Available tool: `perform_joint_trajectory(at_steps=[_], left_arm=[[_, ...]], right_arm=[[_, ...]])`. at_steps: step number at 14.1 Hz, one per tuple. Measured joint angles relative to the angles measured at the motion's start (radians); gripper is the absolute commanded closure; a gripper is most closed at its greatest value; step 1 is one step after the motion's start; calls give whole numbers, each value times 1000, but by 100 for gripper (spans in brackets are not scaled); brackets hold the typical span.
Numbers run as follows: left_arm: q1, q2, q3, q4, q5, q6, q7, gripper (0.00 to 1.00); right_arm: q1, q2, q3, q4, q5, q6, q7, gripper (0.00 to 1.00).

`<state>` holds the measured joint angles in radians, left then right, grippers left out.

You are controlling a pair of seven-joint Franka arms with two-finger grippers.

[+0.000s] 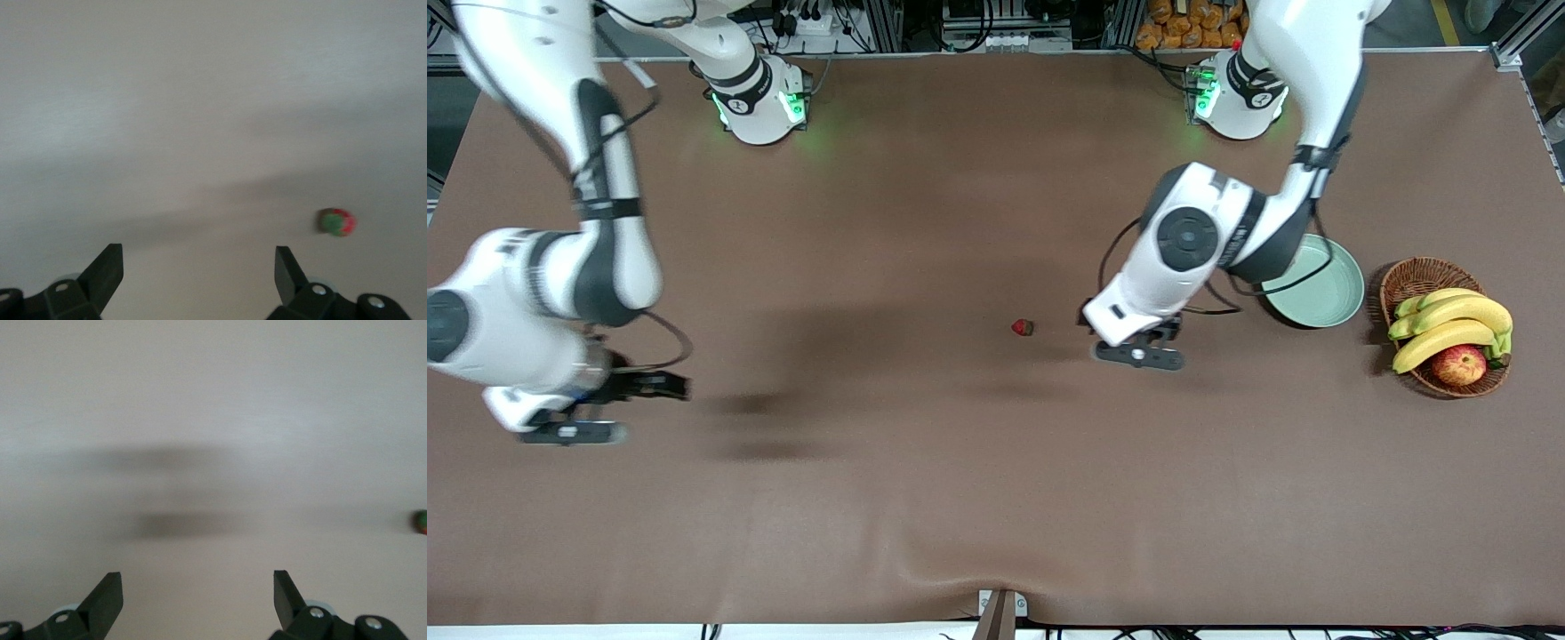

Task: Collect all strawberries into plate
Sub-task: 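Grasp the mid-table strawberry with the left gripper while the right gripper grasps the last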

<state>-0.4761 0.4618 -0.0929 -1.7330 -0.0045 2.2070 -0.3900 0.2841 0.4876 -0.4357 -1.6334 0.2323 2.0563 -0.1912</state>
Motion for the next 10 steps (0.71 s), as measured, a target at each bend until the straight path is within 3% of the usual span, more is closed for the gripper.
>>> perform_joint_trajectory(at_steps=[5, 10], left_arm=[[-30, 110, 4, 116, 0, 0, -19, 0], [-42, 181, -1, 164, -30, 53, -19, 0]], right_arm=[[-216, 51, 8, 8, 0, 30, -151, 0], [-329, 183, 32, 36, 4, 155, -289, 0]])
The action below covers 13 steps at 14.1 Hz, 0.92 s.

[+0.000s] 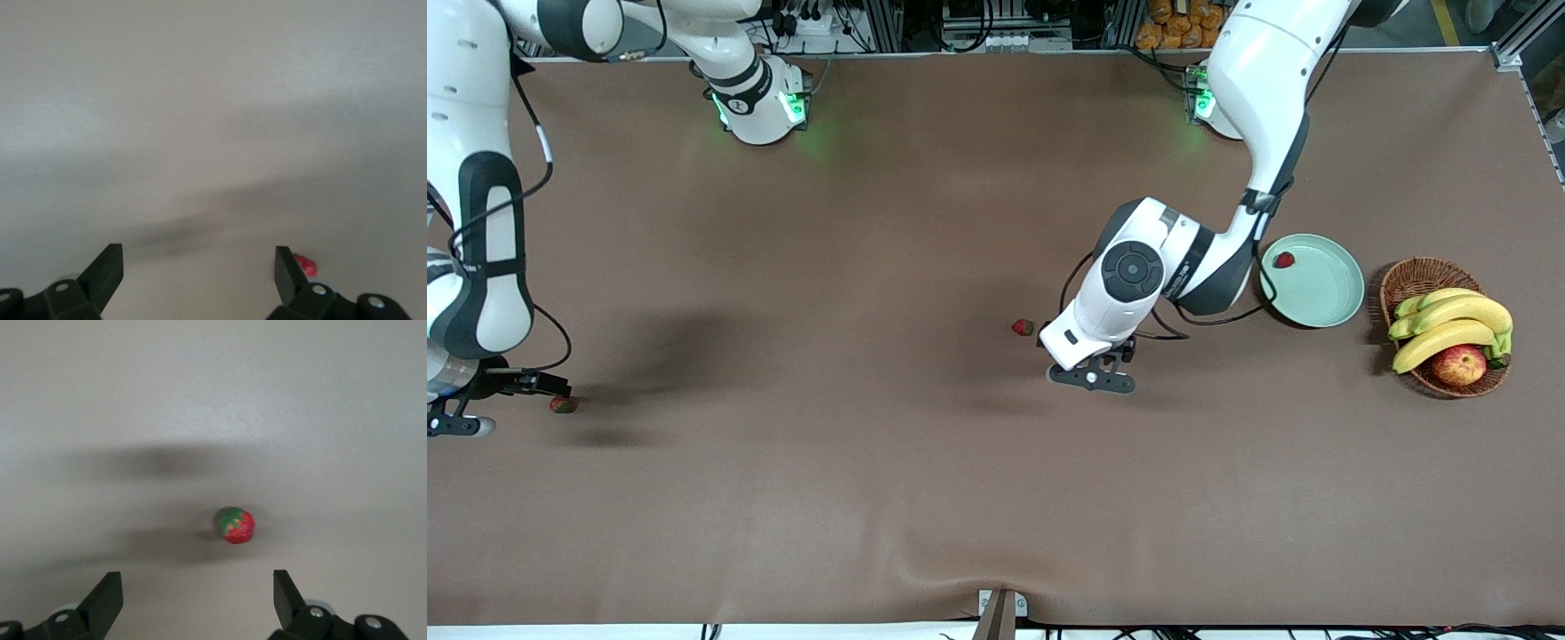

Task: Collect all strawberries into plate
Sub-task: 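Grasp the mid-table strawberry with the left gripper while the right gripper grasps the last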

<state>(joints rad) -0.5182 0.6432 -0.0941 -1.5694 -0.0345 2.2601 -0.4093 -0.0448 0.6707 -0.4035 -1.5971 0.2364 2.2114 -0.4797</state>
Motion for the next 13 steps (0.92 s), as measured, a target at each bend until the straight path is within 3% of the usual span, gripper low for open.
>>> perform_joint_trajectory(at_steps=[6, 8, 13], left_arm=[[-98, 54, -5, 16, -64, 74, -26, 0], [-134, 60, -5, 16, -64, 74, -51, 10], [-160, 99, 4, 14, -46, 74, -55, 24]], right_arm=[[-46, 96, 29, 52, 3, 75, -284, 0], [-69, 115, 49, 64, 3, 89, -395, 0], [-99, 123, 58, 71, 4, 87, -569, 0]])
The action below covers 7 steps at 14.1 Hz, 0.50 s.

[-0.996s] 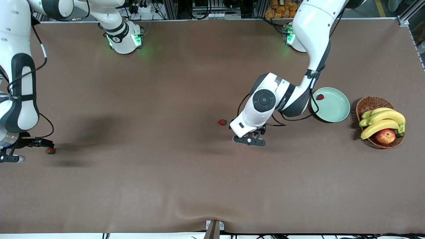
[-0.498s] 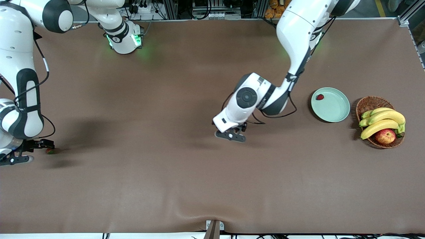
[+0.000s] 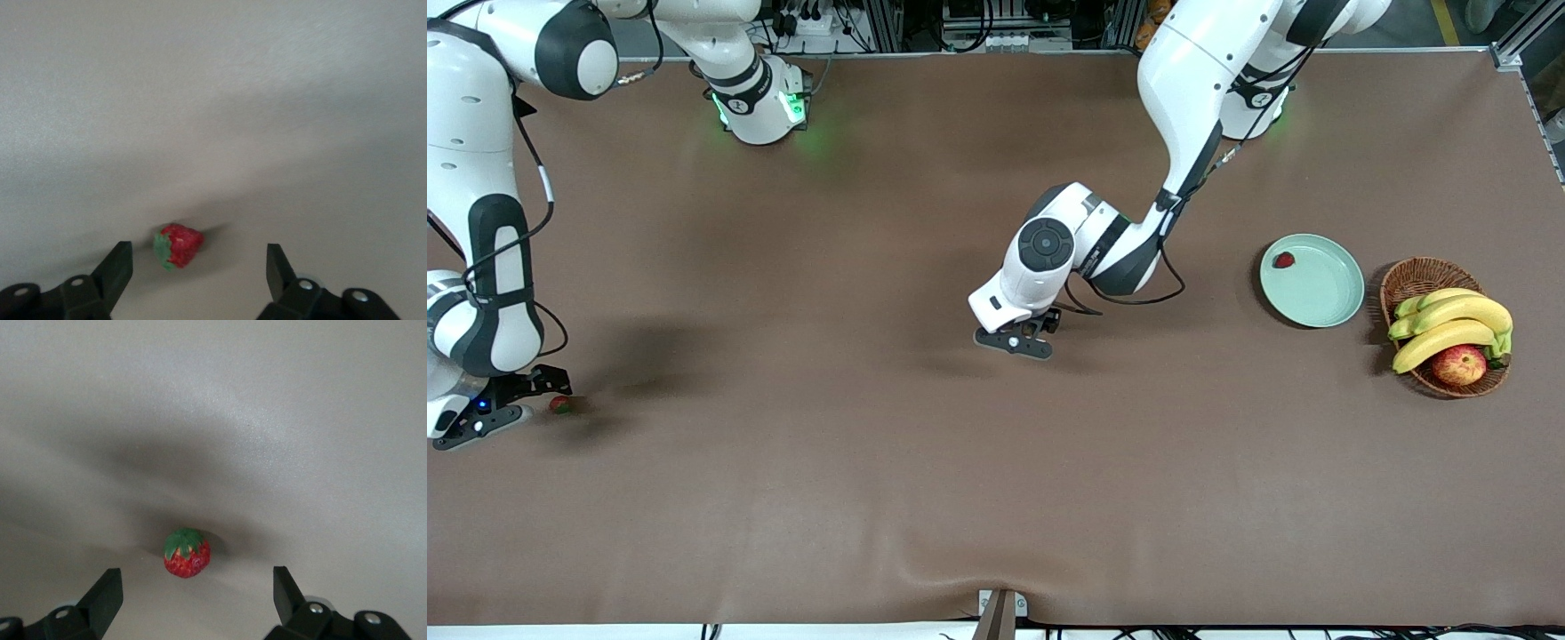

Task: Collect all strawberries into plate
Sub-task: 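Grasp the mid-table strawberry with the left gripper while the right gripper grasps the last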

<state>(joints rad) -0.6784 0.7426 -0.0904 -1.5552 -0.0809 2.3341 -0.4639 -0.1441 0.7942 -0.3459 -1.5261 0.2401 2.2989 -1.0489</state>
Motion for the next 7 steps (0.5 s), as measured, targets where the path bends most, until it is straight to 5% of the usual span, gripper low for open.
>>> perform_joint_trajectory(at_steps=[7], left_arm=[[2, 22, 5, -10, 8, -1, 0, 32]], right_arm=[[-1, 26, 13, 0, 0, 38, -15, 0]])
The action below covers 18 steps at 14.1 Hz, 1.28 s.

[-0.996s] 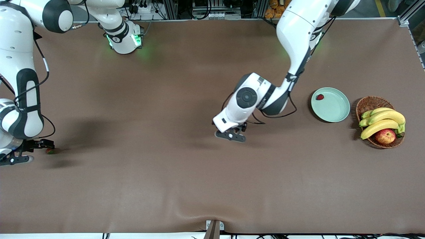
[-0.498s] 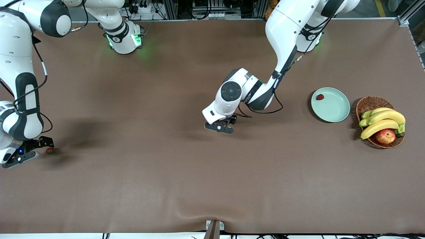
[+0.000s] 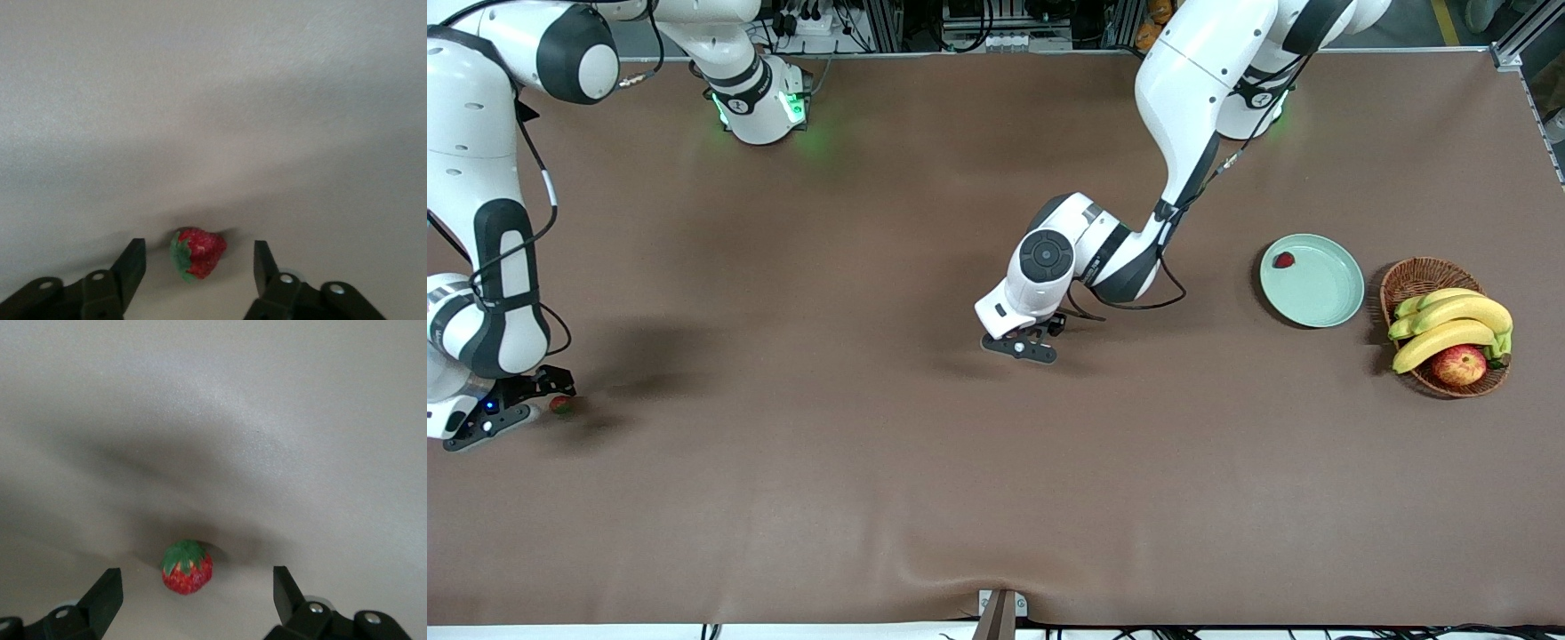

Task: Collect all strawberries into plate
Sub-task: 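Grasp the mid-table strawberry with the left gripper while the right gripper grasps the last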

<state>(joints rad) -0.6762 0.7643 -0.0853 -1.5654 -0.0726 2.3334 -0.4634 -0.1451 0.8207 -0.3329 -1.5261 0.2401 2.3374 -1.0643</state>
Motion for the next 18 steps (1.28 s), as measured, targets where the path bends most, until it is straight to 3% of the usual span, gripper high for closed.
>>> perform_joint_trajectory(at_steps=[5, 6, 7, 8, 9, 11, 12, 15, 18], left_arm=[[0, 2, 0, -16, 0, 0, 1, 49], [-1, 2, 0, -17, 0, 0, 1, 51], [-1, 2, 0, -18, 0, 0, 1, 51], [-1, 2, 0, -19, 0, 0, 1, 51], [-1, 2, 0, -20, 0, 0, 1, 51], [-2, 2, 0, -21, 0, 0, 1, 51], [-3, 2, 0, -21, 0, 0, 1, 56], [-4, 2, -1, -22, 0, 0, 1, 66], [-4, 1, -1, -21, 0, 0, 1, 93]], right_arm=[[0, 14, 4, 0, 3, 16, 0, 0], [0, 15, 4, 0, 5, 16, 0, 8], [-2, 16, 4, 0, 7, 16, 0, 41], [-3, 16, 4, 0, 8, 16, 0, 66], [-5, 16, 4, 0, 9, 16, 0, 80], [-7, 16, 4, 0, 9, 17, 0, 95], [-7, 16, 4, 0, 10, 16, 0, 100], [-7, 16, 4, 0, 10, 16, 0, 100], [-7, 16, 5, 2, 10, 16, 0, 100]])
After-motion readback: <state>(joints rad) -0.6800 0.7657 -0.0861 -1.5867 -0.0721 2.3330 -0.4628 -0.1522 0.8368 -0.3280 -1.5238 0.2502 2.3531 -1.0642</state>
